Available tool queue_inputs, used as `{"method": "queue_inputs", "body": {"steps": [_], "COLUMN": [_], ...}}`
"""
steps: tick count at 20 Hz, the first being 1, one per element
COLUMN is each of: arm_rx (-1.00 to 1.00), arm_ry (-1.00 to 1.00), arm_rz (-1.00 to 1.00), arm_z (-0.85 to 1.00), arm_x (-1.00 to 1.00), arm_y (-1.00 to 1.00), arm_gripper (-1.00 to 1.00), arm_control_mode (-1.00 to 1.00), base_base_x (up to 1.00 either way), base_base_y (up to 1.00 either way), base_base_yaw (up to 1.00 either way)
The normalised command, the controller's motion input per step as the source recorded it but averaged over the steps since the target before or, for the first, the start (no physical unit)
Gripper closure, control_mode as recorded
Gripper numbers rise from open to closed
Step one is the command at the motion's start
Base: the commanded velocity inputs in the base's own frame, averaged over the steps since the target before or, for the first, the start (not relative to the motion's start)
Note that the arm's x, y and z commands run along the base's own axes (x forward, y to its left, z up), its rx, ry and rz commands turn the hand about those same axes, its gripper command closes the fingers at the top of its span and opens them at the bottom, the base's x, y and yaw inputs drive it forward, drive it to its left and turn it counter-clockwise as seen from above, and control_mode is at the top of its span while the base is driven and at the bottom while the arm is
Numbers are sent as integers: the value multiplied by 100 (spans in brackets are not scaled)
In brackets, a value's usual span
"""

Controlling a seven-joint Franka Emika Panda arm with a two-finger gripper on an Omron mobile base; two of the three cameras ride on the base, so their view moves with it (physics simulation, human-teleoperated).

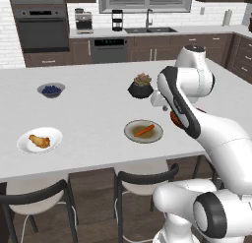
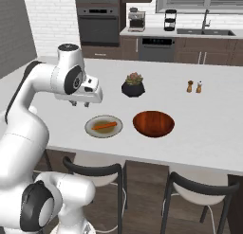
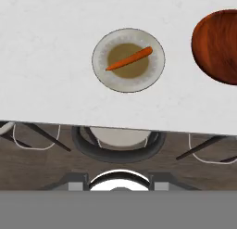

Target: Pick the chicken drumstick and carrot from their plates and place them in the bowl. Then put the bowl in the fridge.

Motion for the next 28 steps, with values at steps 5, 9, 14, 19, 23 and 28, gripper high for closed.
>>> {"method": "queue_inputs", "body": {"steps": [5, 9, 14, 19, 23, 28], "arm_rx": [1, 16, 3, 1, 13, 4], "arm_ry": [-3, 2, 25, 35, 22, 3], "arm_rz": [0, -4, -41, -49, -13, 0], "arm_z": [-3, -34, -70, -15, -2, -43], "arm_x": [-51, -85, 24, 71, 94, 91], "arm_y": [4, 6, 3, 0, -6, -7], "arm_gripper": [-100, -100, -100, -100, -100, -100], "arm_control_mode": [-100, -100, -100, -100, -100, -100], "base_base_x": [0, 0, 0, 0, 0, 0], "base_base_y": [0, 0, 0, 0, 0, 0], "base_base_yaw": [0, 0, 0, 0, 0, 0]}}
